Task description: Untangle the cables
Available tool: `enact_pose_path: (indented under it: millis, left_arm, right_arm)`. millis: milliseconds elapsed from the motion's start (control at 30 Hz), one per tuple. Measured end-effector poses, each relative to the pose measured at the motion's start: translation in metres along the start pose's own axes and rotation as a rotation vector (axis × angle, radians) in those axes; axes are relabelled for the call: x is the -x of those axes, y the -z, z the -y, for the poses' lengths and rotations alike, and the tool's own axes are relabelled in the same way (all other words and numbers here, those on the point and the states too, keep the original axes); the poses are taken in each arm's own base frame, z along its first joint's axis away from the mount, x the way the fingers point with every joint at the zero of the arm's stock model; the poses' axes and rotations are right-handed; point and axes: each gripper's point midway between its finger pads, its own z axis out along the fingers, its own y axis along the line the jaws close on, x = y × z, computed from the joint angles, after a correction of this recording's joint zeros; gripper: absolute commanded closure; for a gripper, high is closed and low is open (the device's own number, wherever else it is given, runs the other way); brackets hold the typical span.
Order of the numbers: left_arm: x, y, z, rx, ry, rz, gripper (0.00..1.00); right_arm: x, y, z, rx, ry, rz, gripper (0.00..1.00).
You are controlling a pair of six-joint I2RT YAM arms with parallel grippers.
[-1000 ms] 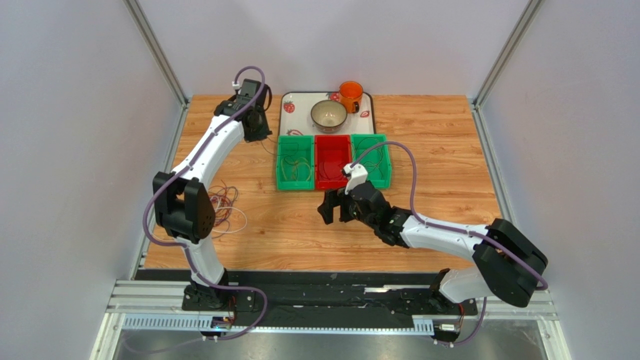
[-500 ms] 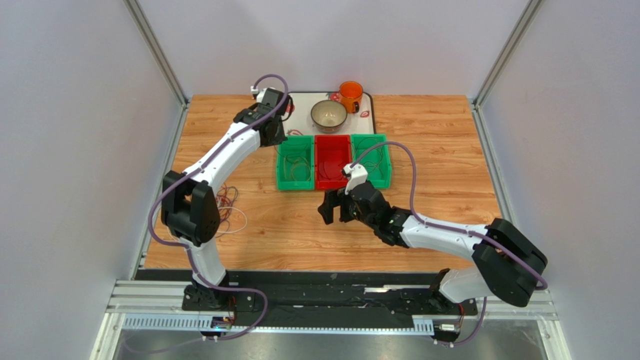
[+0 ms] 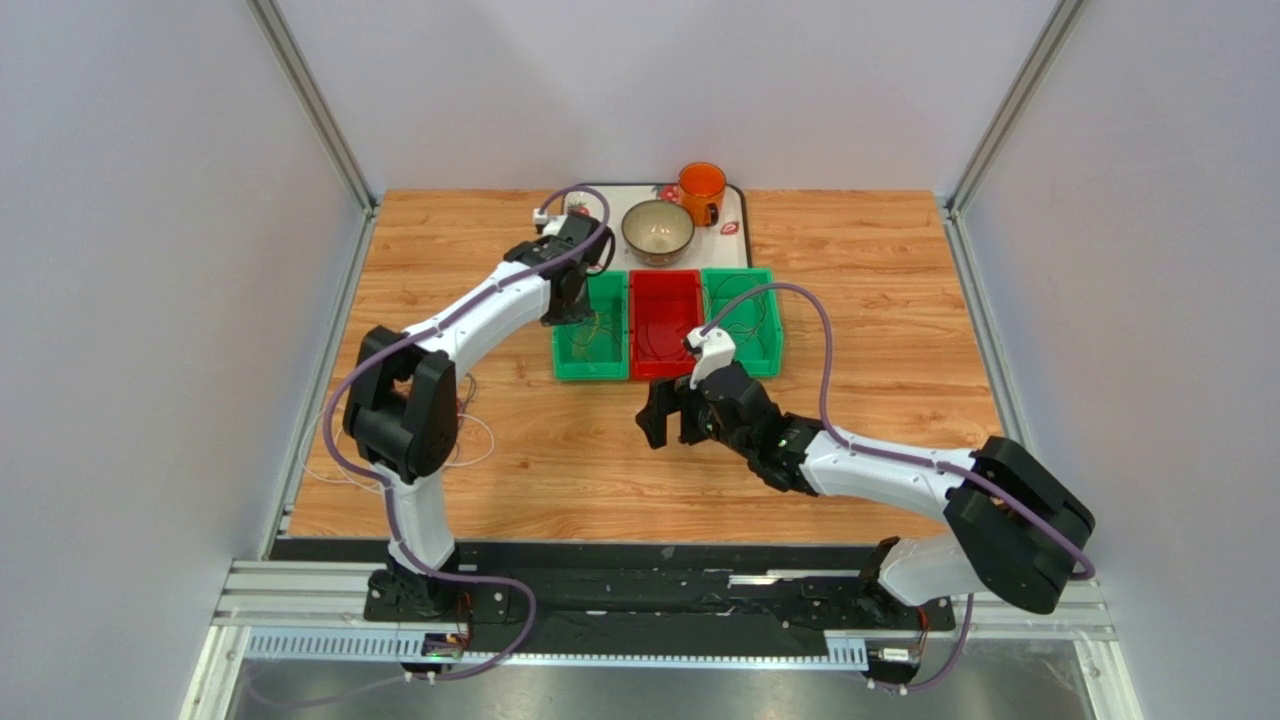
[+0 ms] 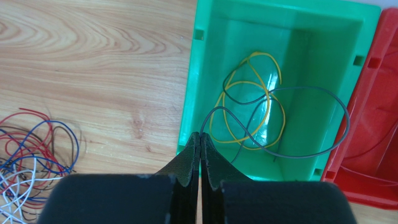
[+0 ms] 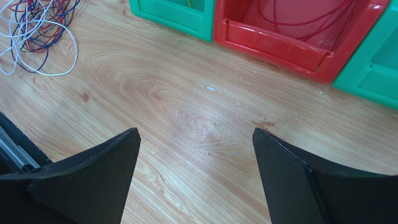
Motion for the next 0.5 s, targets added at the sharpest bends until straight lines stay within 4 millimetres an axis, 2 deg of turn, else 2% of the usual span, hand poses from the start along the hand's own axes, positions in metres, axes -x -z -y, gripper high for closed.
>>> enact_pose_path:
  millis: [267,400,500]
  left_arm:
    - [-0.022,-0.007,0.019,-0.018,-0.052,-0.046,1.0]
    - [-0.035,-0.019,0.019,0.0,-0.073,-0.093,1.0]
    - [-0.038,-0.019,0.016,0.021,-0.079,-0.108,0.97]
  right_arm:
    - [0.0,0.0,0.0,0.0,0.0,0.0,0.04]
    - [0.0,0.0,0.0,0.0,0.0,0.0,0.04]
    - [0.0,0.0,0.0,0.0,0.0,0.0,0.04]
